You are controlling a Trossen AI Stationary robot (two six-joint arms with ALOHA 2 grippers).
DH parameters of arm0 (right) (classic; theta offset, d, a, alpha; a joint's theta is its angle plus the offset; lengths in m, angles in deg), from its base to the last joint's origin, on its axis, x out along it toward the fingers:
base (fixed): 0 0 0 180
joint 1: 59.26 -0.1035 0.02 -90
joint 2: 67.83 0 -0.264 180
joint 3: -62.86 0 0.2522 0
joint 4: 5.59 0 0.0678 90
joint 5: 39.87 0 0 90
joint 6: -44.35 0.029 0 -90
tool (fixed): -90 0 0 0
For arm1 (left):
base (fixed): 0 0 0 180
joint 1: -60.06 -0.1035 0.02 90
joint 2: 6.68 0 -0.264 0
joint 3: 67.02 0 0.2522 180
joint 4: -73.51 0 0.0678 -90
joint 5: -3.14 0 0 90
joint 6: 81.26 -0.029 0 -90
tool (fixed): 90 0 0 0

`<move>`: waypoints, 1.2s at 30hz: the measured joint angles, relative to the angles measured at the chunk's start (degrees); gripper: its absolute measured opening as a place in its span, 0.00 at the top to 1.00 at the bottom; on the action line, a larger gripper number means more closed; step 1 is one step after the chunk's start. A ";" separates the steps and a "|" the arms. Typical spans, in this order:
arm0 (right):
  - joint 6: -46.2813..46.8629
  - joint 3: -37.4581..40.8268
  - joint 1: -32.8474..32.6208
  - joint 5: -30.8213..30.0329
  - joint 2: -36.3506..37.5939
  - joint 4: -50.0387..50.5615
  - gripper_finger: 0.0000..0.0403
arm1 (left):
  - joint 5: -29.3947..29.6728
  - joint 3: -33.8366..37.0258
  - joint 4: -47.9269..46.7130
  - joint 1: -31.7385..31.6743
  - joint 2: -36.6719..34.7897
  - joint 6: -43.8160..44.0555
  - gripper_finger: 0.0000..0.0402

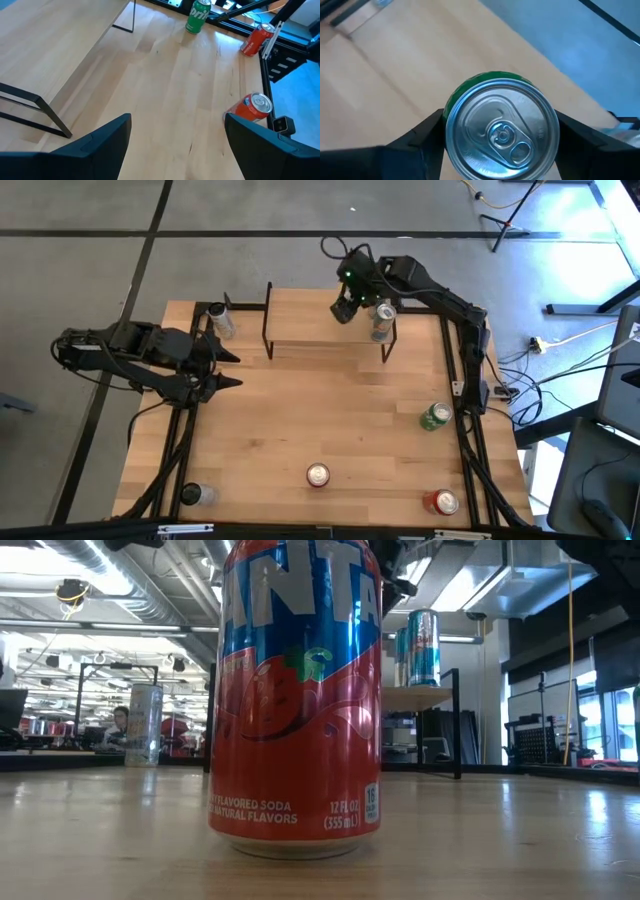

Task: Place canned beverage on shelf
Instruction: Put the top green soda can on the shelf

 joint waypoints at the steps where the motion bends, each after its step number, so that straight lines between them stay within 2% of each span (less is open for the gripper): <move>1: -0.26 0.00 0.58 0.02 -0.18 -0.04 0.35 | 0.15 0.00 0.00 0.00 0.00 0.06 0.23; 11: -1.71 0.04 4.62 2.62 -4.07 0.65 0.35 | 0.98 0.00 0.04 0.00 0.00 0.30 0.23; 22: -2.76 0.07 4.58 2.40 -4.38 0.91 0.35 | 1.00 0.00 0.14 0.00 0.00 -0.09 0.23; 31: -3.17 0.05 4.51 1.05 -4.36 0.57 0.17 | 1.00 0.00 0.59 0.00 0.01 -0.13 0.23; 36: -3.63 -0.02 4.50 0.85 -4.25 0.55 0.13 | 1.00 0.00 0.59 0.00 0.00 -0.13 0.23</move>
